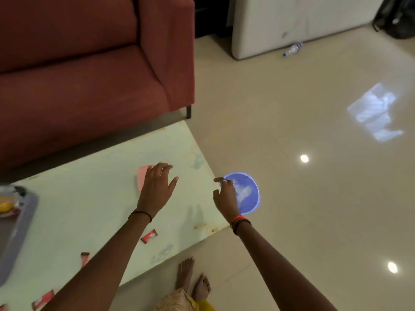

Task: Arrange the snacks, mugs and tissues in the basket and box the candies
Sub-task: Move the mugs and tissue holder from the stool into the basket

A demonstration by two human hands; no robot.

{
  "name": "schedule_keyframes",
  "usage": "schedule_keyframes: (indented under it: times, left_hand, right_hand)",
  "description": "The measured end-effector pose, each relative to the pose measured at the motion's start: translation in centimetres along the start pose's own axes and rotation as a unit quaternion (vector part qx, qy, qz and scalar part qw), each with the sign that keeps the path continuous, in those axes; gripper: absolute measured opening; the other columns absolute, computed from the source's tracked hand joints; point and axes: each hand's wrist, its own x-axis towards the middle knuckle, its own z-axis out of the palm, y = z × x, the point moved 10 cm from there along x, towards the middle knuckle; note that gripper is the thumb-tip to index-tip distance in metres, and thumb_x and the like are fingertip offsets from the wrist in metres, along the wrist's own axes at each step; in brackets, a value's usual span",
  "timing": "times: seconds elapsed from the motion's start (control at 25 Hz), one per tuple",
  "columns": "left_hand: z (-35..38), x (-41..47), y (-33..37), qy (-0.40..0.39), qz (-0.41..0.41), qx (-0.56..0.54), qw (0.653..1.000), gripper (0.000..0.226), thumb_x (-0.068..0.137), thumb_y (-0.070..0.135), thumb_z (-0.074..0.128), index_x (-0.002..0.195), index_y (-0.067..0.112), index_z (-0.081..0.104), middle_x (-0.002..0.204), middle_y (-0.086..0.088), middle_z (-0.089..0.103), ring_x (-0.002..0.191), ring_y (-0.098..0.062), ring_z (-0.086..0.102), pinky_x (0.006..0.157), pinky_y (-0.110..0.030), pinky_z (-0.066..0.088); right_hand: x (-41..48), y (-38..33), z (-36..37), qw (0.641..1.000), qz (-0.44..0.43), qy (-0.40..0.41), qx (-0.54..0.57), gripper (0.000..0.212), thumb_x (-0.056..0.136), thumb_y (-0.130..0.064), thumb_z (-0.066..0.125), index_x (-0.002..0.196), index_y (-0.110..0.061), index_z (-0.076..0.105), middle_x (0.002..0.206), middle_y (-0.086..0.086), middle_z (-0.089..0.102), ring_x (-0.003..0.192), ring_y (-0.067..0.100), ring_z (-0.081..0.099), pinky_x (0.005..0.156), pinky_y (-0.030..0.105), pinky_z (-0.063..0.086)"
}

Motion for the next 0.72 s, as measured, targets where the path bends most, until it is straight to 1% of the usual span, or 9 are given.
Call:
schedule_keyframes:
  times: [0.04, 0.08, 0.12, 0.2, 0.28, 0.4, 0.52, 0.6, 0.72]
  left_hand:
    - [-2.3, -2.1, -1.6, 0.014, -0.026, -0.006, 1.0, 0.036, 0.092, 0.029, 0.051, 0.121, 0.008, 0.053, 0.126, -0.01, 0.055, 0.122, -0.026, 0.048, 0.114, -0.041, 0.026]
    - [-4.2, -4.2, -3.3, 0.024, -0.055, -0.013, 0.998, 0.036, 0.092, 0.028, 0.052, 0.121, 0.008, 0.053, 0.126, -0.011, 0.055, 0.122, -0.027, 0.049, 0.114, -0.042, 0.027]
    - [-5.6, -6.2, -5.0, 0.033, -0.085, -0.02, 0.996, 0.036, 0.092, 0.028, 0.052, 0.121, 0.007, 0.053, 0.126, -0.012, 0.055, 0.122, -0.028, 0.049, 0.115, -0.043, 0.026]
    - [-8.4, -10.7, -8.5, 0.057, -0.151, -0.033, 0.986, 0.035, 0.092, 0.027, 0.052, 0.121, 0.007, 0.054, 0.125, -0.012, 0.056, 0.121, -0.028, 0.05, 0.115, -0.045, 0.026]
    - [-11.1, -15.9, -11.9, 0.084, -0.21, -0.043, 0.973, 0.034, 0.092, 0.027, 0.052, 0.12, 0.007, 0.054, 0.124, -0.011, 0.057, 0.12, -0.028, 0.051, 0.115, -0.045, 0.025]
    - [-13.5, -23.2, -16.2, 0.108, -0.272, -0.055, 0.955, 0.033, 0.092, 0.026, 0.053, 0.119, 0.007, 0.054, 0.122, -0.012, 0.058, 0.119, -0.03, 0.051, 0.114, -0.045, 0.026]
    - [-16.4, -30.9, -20.7, 0.15, -0.318, -0.067, 0.934, 0.032, 0.091, 0.024, 0.056, 0.117, 0.006, 0.055, 0.119, -0.014, 0.059, 0.115, -0.033, 0.052, 0.107, -0.046, 0.035]
    - [-18.2, -35.9, -23.1, 0.174, -0.334, -0.067, 0.924, 0.032, 0.09, 0.023, 0.058, 0.115, 0.004, 0.056, 0.116, -0.016, 0.06, 0.11, -0.034, 0.054, 0.102, -0.045, 0.039]
    - [-19.9, -44.5, -26.8, 0.185, -0.388, -0.077, 0.899, 0.032, 0.089, 0.02, 0.059, 0.115, 0.001, 0.057, 0.116, -0.018, 0.061, 0.109, -0.036, 0.055, 0.103, -0.047, 0.038]
  right_hand:
    - [-2.1, -2.8, 0.8, 0.999, -0.027, -0.019, -0.005, 0.045, 0.083, 0.007, 0.042, 0.123, -0.01, 0.055, 0.129, 0.011, 0.049, 0.113, 0.025, 0.052, 0.08, 0.011, 0.032]
    - [-4.0, -5.4, 1.9, 0.998, -0.052, -0.04, -0.01, 0.045, 0.083, 0.008, 0.042, 0.123, -0.009, 0.055, 0.13, 0.012, 0.048, 0.116, 0.026, 0.051, 0.086, 0.012, 0.033]
    - [-5.6, -7.4, 3.1, 0.996, -0.07, -0.06, -0.015, 0.044, 0.084, 0.008, 0.042, 0.124, -0.009, 0.054, 0.13, 0.013, 0.047, 0.118, 0.027, 0.05, 0.094, 0.018, 0.036]
    - [-9.0, -11.5, 5.7, 0.989, -0.106, -0.096, -0.028, 0.045, 0.085, 0.008, 0.042, 0.125, -0.008, 0.053, 0.131, 0.013, 0.045, 0.116, 0.03, 0.05, 0.099, 0.03, 0.041]
    - [-12.8, -15.1, 8.7, 0.981, -0.137, -0.129, -0.04, 0.045, 0.086, 0.008, 0.042, 0.126, -0.008, 0.052, 0.131, 0.014, 0.044, 0.115, 0.031, 0.05, 0.1, 0.033, 0.041]
    - [-17.7, -18.5, 13.0, 0.969, -0.17, -0.168, -0.057, 0.045, 0.085, 0.008, 0.041, 0.125, -0.008, 0.052, 0.131, 0.014, 0.045, 0.114, 0.032, 0.05, 0.099, 0.032, 0.041]
    - [-23.1, -20.9, 17.9, 0.957, -0.192, -0.206, -0.074, 0.045, 0.084, 0.008, 0.042, 0.125, -0.008, 0.052, 0.13, 0.014, 0.044, 0.11, 0.035, 0.052, 0.097, 0.033, 0.043]
    - [-26.7, -22.2, 21.0, 0.947, -0.211, -0.225, -0.086, 0.044, 0.085, 0.007, 0.043, 0.125, -0.008, 0.052, 0.13, 0.014, 0.043, 0.11, 0.035, 0.053, 0.095, 0.029, 0.043]
    - [-32.7, -23.3, 26.1, 0.936, -0.224, -0.249, -0.105, 0.042, 0.086, 0.006, 0.043, 0.124, -0.008, 0.052, 0.13, 0.014, 0.042, 0.11, 0.032, 0.053, 0.091, 0.024, 0.042]
